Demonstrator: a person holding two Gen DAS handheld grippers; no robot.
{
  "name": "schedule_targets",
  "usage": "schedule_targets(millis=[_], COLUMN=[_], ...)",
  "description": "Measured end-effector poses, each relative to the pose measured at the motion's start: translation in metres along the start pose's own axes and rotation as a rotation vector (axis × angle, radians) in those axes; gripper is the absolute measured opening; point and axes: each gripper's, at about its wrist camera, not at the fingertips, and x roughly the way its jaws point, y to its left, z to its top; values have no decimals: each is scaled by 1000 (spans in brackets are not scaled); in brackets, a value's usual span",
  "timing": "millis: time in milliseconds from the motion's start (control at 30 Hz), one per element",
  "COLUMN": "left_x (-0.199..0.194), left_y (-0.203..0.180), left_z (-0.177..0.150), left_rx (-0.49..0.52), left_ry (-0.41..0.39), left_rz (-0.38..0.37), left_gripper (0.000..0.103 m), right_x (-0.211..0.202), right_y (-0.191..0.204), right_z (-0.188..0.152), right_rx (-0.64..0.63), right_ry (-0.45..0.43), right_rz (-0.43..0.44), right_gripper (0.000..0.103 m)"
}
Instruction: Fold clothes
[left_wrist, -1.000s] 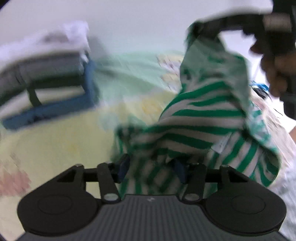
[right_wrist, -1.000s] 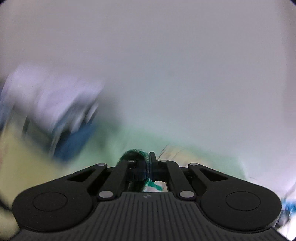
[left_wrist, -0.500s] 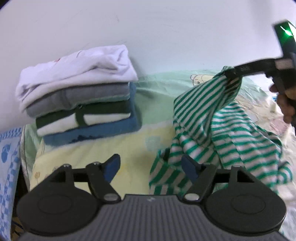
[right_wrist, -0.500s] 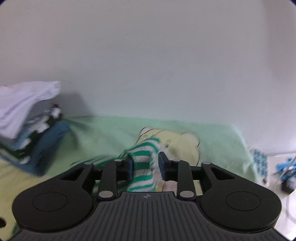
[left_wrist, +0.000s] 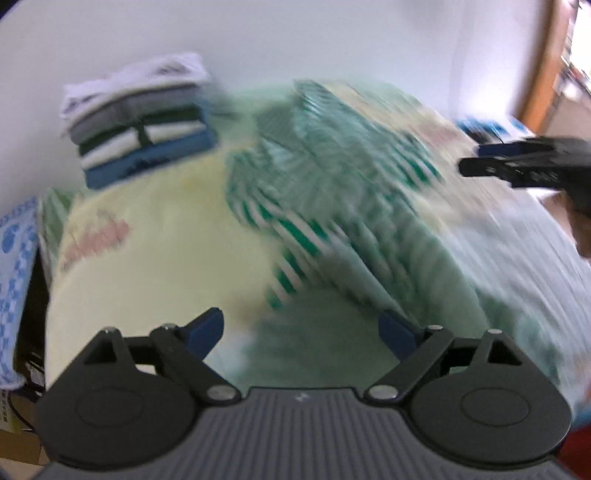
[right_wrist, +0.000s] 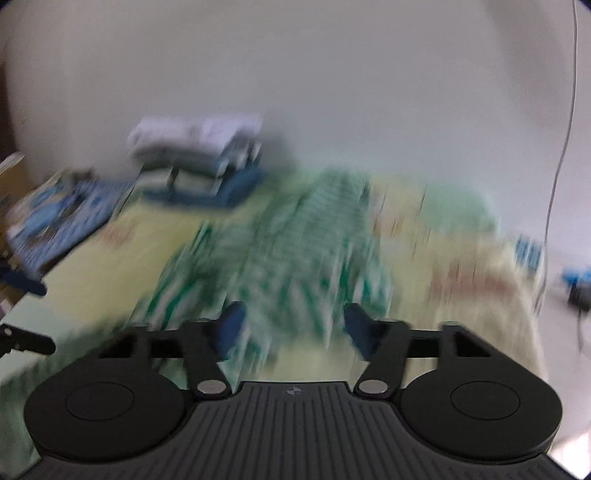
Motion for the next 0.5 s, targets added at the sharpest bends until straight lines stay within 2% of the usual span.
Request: schedule_targets(millis=[167, 300, 367, 467, 500], left_x=[-5, 1, 4, 8, 9], left_y=[-32, -48, -56, -68, -67], left_z=[-34, -53, -62, -76, -79], left_rx=[98, 190, 235, 304, 319], left_ry=[46, 59, 65, 75, 73], left_rz=[35, 89, 116, 157, 165], left_gripper=[95, 98, 94, 66, 46], right_x=[-11, -48, -50, -53, -55], right_y=[3, 18, 31, 49, 52], right_z=[-52, -76, -85, -96, -100], right_rx=[84, 75, 59, 29, 41], right_ry=[210, 283, 284, 282, 289], right_rz=[147, 255, 264, 229, 213], right_gripper=[52, 52, 58, 56, 51])
